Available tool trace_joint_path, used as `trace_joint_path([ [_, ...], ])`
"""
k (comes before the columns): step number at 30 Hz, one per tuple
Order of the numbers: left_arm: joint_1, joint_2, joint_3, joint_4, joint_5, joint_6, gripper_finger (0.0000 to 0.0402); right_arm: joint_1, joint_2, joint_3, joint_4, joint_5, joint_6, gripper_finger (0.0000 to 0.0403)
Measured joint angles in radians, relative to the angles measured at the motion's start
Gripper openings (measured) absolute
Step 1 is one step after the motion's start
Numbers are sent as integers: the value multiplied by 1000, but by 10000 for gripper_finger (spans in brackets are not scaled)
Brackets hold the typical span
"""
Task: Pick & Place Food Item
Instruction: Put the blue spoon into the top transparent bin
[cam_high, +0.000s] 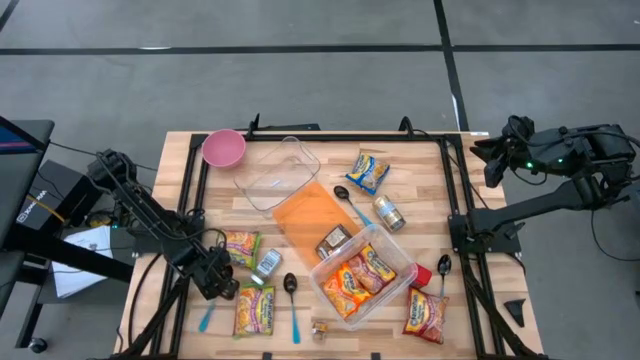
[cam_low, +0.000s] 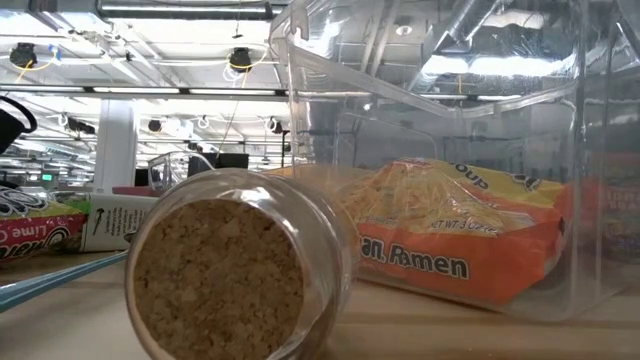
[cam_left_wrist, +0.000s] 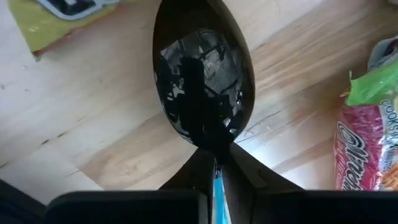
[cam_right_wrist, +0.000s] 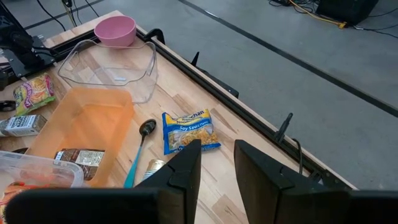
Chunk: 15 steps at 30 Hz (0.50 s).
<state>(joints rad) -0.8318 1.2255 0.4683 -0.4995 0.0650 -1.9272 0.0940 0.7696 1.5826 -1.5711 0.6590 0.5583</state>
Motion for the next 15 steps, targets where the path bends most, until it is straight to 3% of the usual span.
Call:
trace_joint_path([
  [8,-5,0,5,97,-17,4,6,0,0,0,0,0,0,93],
  [15,-5,0,60,97,-101,42,0,0,0,0,0,0,-1,93],
])
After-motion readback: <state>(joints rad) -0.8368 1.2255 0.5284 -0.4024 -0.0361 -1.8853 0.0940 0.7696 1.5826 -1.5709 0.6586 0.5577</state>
